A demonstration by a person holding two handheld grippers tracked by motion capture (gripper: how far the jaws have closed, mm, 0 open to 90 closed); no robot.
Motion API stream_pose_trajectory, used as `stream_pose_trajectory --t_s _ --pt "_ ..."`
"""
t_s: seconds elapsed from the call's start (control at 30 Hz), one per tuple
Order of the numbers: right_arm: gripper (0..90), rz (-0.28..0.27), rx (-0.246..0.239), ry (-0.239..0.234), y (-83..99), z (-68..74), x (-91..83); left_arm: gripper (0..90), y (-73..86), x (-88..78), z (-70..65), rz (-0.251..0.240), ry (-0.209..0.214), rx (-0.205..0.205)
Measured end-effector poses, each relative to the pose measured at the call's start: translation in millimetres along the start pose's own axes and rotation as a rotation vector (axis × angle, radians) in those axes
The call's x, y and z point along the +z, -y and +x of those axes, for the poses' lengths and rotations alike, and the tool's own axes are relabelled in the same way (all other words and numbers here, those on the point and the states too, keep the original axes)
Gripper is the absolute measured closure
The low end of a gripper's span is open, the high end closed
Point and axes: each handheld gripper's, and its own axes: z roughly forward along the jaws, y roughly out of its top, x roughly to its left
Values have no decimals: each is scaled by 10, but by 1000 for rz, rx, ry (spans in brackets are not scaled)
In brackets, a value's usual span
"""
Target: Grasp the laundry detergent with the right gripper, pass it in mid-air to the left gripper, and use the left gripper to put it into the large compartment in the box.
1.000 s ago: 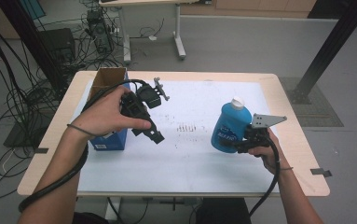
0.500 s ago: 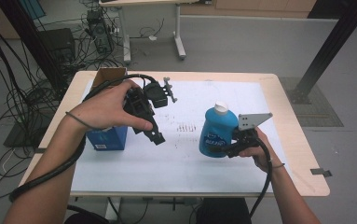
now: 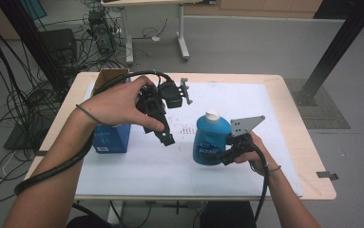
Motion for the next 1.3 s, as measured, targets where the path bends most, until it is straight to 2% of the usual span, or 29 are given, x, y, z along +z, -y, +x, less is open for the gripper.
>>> stream_pose_trajectory --t_s 0.33,0.57,0.73,1.3 --pt "401 5 -22 -47 -69 72 185 84 -129 34 -63 2 2 35" --pt "401 15 -36 -69 -110 94 253 80 -196 65 -92 0 9 41" --pt "401 14 -41 -78 -126 116 297 75 -238 94 -101 8 10 39" --pt "401 37 -63 -104 -186 158 431 73 -400 202 -194 45 24 101"
